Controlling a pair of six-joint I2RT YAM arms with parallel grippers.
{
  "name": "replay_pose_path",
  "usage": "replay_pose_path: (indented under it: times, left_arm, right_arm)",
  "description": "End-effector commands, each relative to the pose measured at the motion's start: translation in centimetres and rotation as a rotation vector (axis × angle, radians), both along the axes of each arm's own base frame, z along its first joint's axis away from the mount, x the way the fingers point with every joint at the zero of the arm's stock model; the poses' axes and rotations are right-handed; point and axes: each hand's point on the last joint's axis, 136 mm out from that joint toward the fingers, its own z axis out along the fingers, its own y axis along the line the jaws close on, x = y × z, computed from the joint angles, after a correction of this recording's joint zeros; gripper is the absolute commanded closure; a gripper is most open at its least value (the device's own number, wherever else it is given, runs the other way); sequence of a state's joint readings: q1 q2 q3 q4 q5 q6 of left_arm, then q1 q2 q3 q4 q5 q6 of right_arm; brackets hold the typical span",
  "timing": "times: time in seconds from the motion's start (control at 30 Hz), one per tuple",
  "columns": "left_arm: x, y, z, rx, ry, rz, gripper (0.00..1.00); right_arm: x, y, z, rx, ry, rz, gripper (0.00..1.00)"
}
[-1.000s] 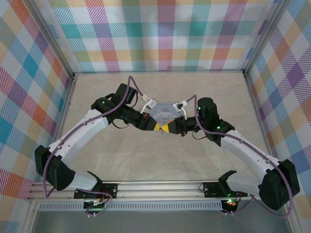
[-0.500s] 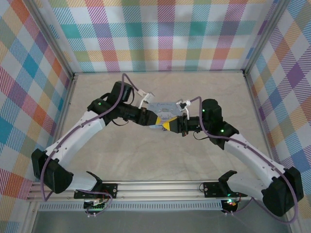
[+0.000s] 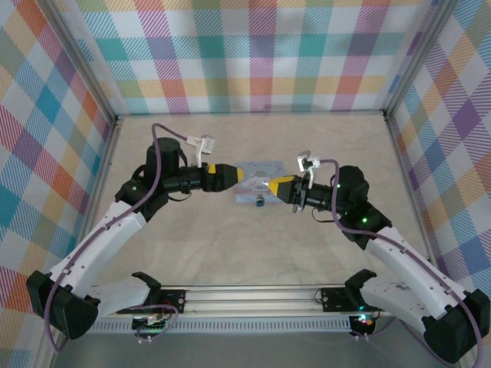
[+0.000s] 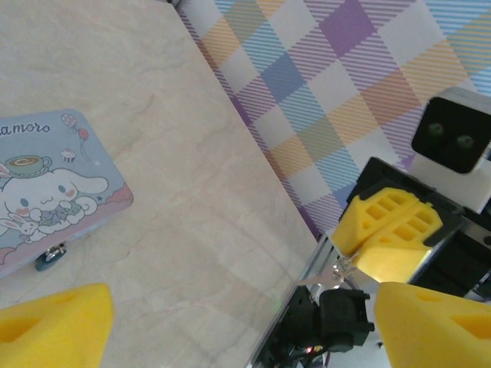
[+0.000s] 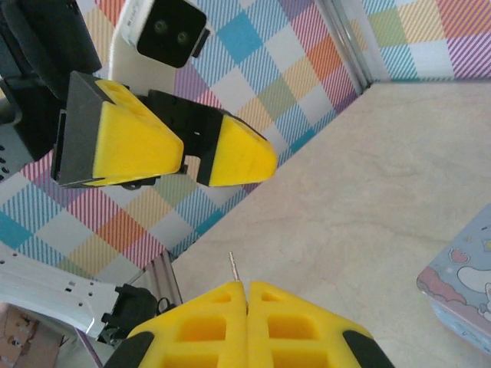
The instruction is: Unlock the padlock with the key
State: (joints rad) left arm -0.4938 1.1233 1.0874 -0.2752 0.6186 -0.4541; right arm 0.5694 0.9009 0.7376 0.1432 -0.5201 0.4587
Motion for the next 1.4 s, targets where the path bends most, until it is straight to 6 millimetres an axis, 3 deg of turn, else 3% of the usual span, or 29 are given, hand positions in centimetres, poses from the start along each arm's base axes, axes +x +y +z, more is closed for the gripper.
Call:
replay_pose_path:
  times: [0.0,0.1,0.2,0.43,0.67,1.03,1.1,1.27,1.37]
  left_arm:
    - [1.1,0.5,1.0,-0.051,-0.033,0.067,0.04]
    - [1.9,0.9,0.2,-0.042,-0.017,0.119,0.00]
    - [2.0,0.0,0.2,-0.095,-0.002,0.087,0.02]
    - [-1.4,-3.4,3.7,-0.263,-0.097,-0.134,0.30]
    - [-4.3,-5.1,4.5,-0.268,-0.147,-0.284,0.45]
    - [-5.0,-6.5,3.5,-0.217,-0.140,-0.331,0.61]
    - [-4.9,-6.5,3.6,-0.218,-0.145,-0.330,0.68]
    - [-4.9,-6.6,3.8,-0.219,-0.151,-0.332,0.99]
    - [-4.9,-6.6,3.8,-0.207,-0.152,-0.332,1.00]
  right_arm:
    - [0.5,-0.3,1.1,0.034,-0.042,-0.040,1.00]
    - [0.9,-0.5,0.9,0.030,-0.040,-0.068,1.00]
    - [0.9,-0.2,0.8,0.029,-0.033,-0.055,1.00]
    - [0.1,0.7,1.5,0.082,-0.013,0.032,1.00]
    - [-0.5,1.5,1.7,0.098,0.016,0.105,1.00]
    - [-1.0,1.6,2.5,0.124,0.004,0.129,1.00]
    - [-1.0,1.5,2.4,0.117,0.008,0.129,1.00]
    - [-1.0,1.5,2.2,0.113,0.015,0.126,1.00]
    - [-1.0,1.5,2.1,0.111,0.018,0.125,1.00]
